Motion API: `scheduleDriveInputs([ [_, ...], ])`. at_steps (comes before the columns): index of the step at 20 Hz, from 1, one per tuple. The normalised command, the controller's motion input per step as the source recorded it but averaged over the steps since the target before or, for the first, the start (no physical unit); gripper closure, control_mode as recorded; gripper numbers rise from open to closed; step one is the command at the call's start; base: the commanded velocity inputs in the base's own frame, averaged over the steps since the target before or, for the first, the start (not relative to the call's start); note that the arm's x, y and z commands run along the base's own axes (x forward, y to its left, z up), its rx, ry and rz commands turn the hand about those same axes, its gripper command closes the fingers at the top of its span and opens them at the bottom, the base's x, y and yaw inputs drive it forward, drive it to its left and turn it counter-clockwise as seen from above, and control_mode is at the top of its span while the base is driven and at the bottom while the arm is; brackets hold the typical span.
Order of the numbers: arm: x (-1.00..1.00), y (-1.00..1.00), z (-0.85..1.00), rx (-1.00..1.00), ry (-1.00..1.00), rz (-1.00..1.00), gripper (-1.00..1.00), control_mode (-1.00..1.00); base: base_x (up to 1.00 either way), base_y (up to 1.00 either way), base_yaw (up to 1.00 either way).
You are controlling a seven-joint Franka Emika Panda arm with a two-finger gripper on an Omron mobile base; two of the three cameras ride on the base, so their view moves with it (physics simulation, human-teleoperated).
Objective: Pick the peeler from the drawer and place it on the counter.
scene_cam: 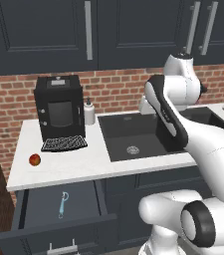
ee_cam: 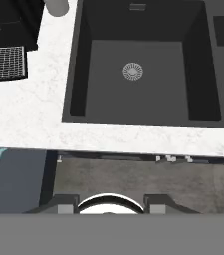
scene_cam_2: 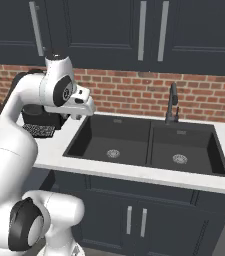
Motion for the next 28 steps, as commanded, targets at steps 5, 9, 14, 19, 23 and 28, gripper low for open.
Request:
scheduleDriveInputs([
  [5, -0.4, 0.02, 0.0, 0.0, -0.05, 0.02, -1.0, -1.0, 0.0, 0.0, 0.0],
  [9, -0.82, 0.13, -0.25, 0.01, 0.04, 0.09, -1.0, -1.0, 0.0, 0.0, 0.0],
  [14, -0.76, 0.59, -0.32, 0.0, 0.05, 0.03, -1.0, -1.0, 0.0, 0.0, 0.0],
  [19, -0.74, 0.95, -0.18, 0.0, 0.0, 0.0, -1.0, -1.0, 0.0, 0.0, 0.0],
  [23, -0.5, 0.85, -0.1, 0.0, 0.0, 0.0, -1.0, -1.0, 0.0, 0.0, 0.0],
  [28, -0.25, 0.84, -0.26, 0.0, 0.02, -0.02, -1.0, -1.0, 0.0, 0.0, 0.0],
])
